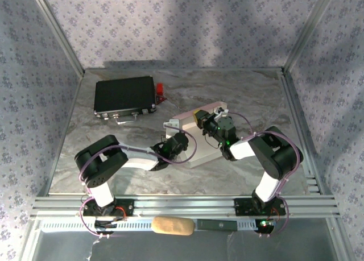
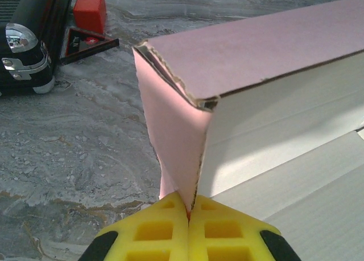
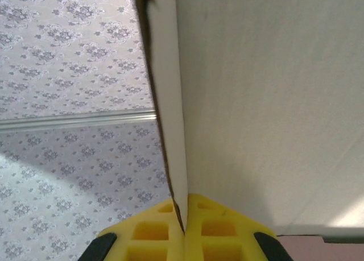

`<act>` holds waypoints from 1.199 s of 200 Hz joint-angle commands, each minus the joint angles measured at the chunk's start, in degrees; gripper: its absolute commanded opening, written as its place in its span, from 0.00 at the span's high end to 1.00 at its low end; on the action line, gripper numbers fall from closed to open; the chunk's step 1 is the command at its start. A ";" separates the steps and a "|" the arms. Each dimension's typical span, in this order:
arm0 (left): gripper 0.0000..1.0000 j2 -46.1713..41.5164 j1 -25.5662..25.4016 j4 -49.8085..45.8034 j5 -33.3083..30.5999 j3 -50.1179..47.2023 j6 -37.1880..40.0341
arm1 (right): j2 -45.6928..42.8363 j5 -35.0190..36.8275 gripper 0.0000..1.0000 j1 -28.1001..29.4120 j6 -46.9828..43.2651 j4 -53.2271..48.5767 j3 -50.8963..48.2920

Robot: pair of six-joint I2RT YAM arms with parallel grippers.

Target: Fold the paper box

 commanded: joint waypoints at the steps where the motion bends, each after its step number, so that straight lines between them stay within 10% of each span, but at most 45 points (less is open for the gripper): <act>1: 0.91 2.18 0.24 -0.64 2.20 1.78 -0.30 | 0.84 -4.62 1.00 2.25 0.41 -1.31 -1.45; 123: 0.83 6.34 1.99 -0.50 4.48 3.61 -1.76 | 1.15 -4.87 1.00 1.82 0.78 -1.57 -0.75; 157: 1.00 7.62 2.05 0.26 4.33 3.90 -2.34 | 0.90 -4.89 1.00 1.77 0.94 -2.04 -0.51; 240: 1.00 7.27 1.54 -14.51 -3.68 8.08 -11.11 | -1.84 -3.58 0.92 1.30 -0.56 -5.84 -1.48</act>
